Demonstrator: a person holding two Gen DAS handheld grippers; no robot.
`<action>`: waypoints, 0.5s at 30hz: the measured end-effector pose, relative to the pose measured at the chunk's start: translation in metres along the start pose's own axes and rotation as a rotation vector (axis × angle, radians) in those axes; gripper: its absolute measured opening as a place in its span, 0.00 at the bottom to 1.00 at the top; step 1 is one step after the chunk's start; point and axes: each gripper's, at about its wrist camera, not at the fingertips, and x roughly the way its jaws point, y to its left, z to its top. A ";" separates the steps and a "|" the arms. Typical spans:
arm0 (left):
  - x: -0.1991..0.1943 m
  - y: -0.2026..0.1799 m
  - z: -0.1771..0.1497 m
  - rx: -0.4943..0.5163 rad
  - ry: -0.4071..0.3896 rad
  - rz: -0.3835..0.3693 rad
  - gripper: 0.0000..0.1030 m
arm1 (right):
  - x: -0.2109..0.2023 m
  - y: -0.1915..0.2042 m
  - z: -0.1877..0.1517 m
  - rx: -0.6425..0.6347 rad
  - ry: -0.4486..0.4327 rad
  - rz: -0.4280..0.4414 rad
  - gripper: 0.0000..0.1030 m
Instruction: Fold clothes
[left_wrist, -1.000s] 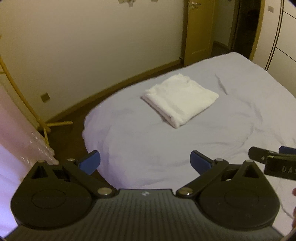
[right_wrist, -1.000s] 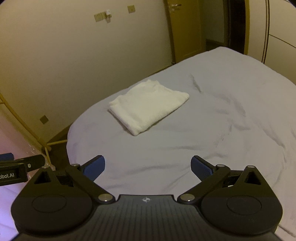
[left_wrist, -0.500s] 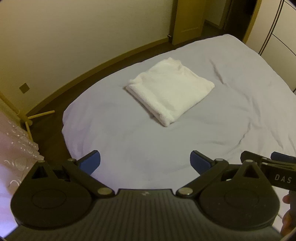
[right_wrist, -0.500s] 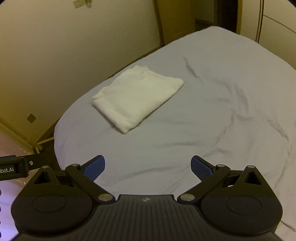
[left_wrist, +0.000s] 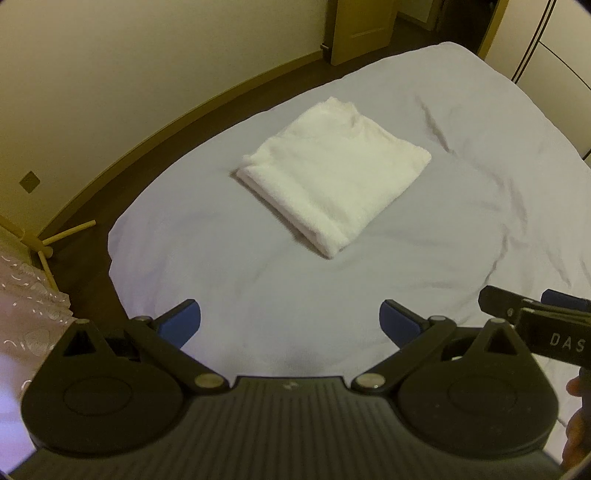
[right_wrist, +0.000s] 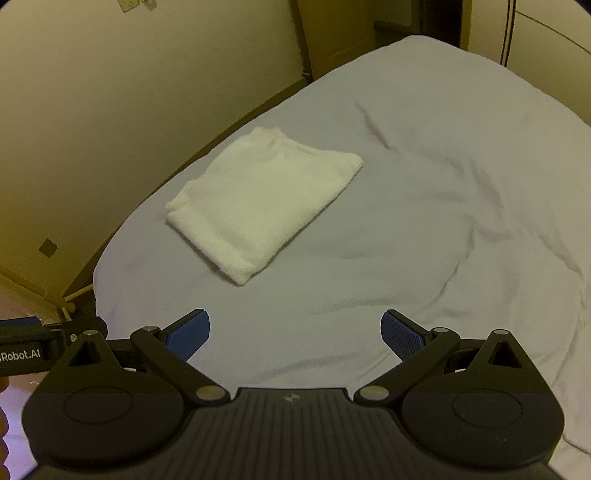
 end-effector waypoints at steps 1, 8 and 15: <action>0.003 0.000 0.003 0.007 0.003 -0.001 0.99 | 0.003 0.000 0.002 0.003 0.004 -0.002 0.99; 0.018 -0.002 0.018 0.036 0.016 -0.010 0.99 | 0.018 0.002 0.013 0.024 0.026 -0.013 0.99; 0.029 -0.001 0.029 0.037 0.029 -0.032 0.99 | 0.032 0.003 0.021 0.039 0.030 -0.029 0.99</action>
